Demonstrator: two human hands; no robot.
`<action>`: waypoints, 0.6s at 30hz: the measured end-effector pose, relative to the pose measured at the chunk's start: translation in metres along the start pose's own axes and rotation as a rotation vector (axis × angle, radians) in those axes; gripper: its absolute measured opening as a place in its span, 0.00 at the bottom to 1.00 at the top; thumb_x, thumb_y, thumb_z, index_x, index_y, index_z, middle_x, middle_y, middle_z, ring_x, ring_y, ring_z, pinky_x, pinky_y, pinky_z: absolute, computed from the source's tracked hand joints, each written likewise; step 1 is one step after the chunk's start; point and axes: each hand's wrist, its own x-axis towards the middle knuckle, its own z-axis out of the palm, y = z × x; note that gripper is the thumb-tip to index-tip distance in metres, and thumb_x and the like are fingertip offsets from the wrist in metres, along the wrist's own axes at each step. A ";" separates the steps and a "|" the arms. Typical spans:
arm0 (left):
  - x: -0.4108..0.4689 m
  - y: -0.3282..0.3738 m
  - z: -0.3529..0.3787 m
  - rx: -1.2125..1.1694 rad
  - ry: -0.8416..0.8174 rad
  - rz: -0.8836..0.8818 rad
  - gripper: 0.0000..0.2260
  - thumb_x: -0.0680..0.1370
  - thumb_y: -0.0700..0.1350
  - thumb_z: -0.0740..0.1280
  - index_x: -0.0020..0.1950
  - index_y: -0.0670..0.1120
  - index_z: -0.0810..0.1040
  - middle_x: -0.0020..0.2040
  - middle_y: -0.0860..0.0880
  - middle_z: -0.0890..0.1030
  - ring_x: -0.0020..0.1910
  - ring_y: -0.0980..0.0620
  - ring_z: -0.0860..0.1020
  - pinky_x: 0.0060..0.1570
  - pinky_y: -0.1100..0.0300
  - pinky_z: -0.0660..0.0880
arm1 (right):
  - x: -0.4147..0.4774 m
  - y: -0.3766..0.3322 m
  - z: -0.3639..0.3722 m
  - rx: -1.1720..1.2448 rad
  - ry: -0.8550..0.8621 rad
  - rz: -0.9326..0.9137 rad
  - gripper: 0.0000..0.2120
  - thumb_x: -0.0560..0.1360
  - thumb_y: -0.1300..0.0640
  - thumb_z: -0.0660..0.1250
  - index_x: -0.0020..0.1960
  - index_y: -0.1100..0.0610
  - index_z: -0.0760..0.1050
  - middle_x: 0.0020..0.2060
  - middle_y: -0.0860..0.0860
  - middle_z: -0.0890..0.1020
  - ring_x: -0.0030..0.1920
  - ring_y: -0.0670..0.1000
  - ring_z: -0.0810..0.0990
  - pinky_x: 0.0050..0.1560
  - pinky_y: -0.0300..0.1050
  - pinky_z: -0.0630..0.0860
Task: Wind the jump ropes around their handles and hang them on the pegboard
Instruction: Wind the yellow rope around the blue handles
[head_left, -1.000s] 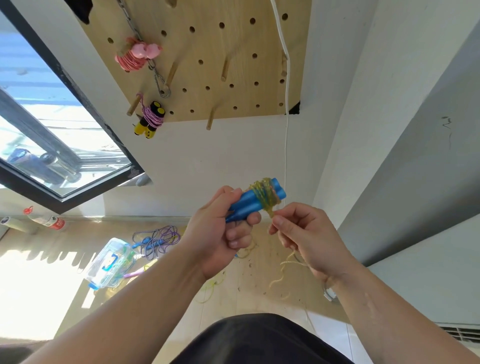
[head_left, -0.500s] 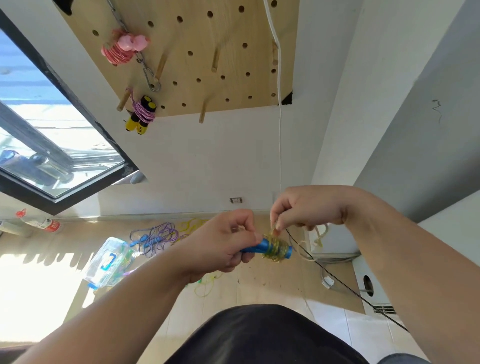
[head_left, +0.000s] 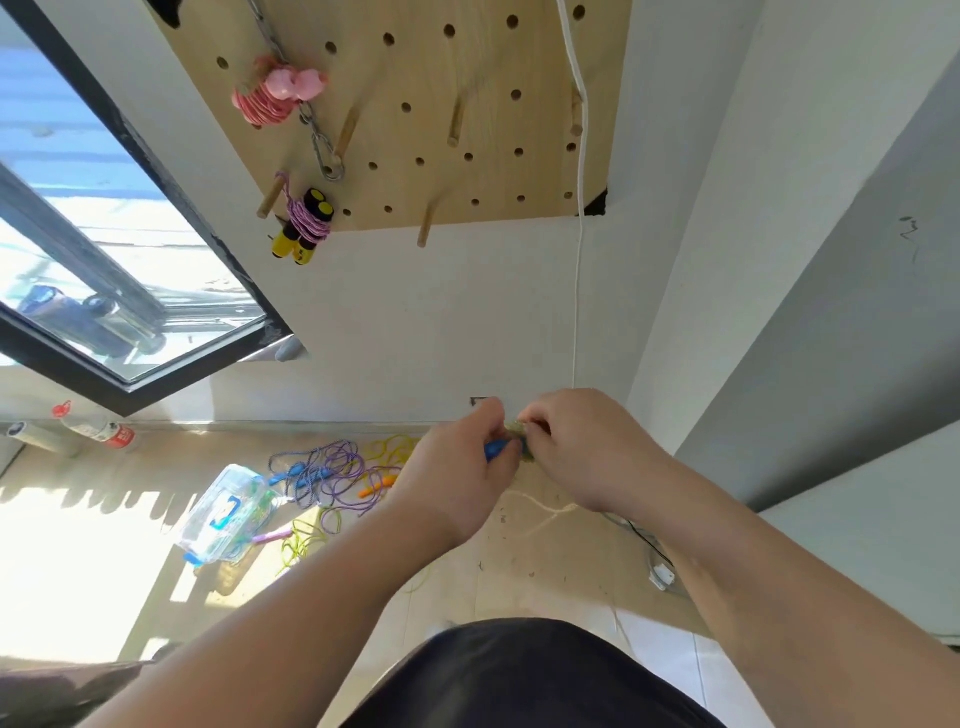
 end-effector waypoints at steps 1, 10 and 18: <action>0.001 0.001 0.001 0.079 -0.015 0.051 0.13 0.82 0.48 0.63 0.42 0.53 0.61 0.39 0.47 0.77 0.33 0.51 0.69 0.34 0.56 0.64 | -0.001 0.001 -0.001 0.033 0.035 -0.012 0.14 0.80 0.58 0.58 0.39 0.58 0.77 0.34 0.52 0.79 0.37 0.54 0.77 0.42 0.56 0.76; 0.003 -0.002 -0.001 0.047 0.134 0.175 0.13 0.81 0.49 0.64 0.44 0.62 0.62 0.41 0.55 0.73 0.38 0.52 0.72 0.39 0.54 0.71 | -0.025 0.002 0.005 0.459 0.267 -0.033 0.09 0.81 0.54 0.65 0.51 0.50 0.85 0.31 0.44 0.80 0.31 0.44 0.74 0.34 0.36 0.68; 0.002 -0.024 -0.005 0.247 0.098 0.516 0.05 0.80 0.49 0.64 0.50 0.54 0.67 0.49 0.55 0.70 0.35 0.50 0.71 0.33 0.54 0.74 | -0.027 0.015 -0.019 1.123 0.210 0.292 0.09 0.80 0.64 0.65 0.49 0.60 0.84 0.25 0.45 0.69 0.24 0.43 0.62 0.25 0.34 0.60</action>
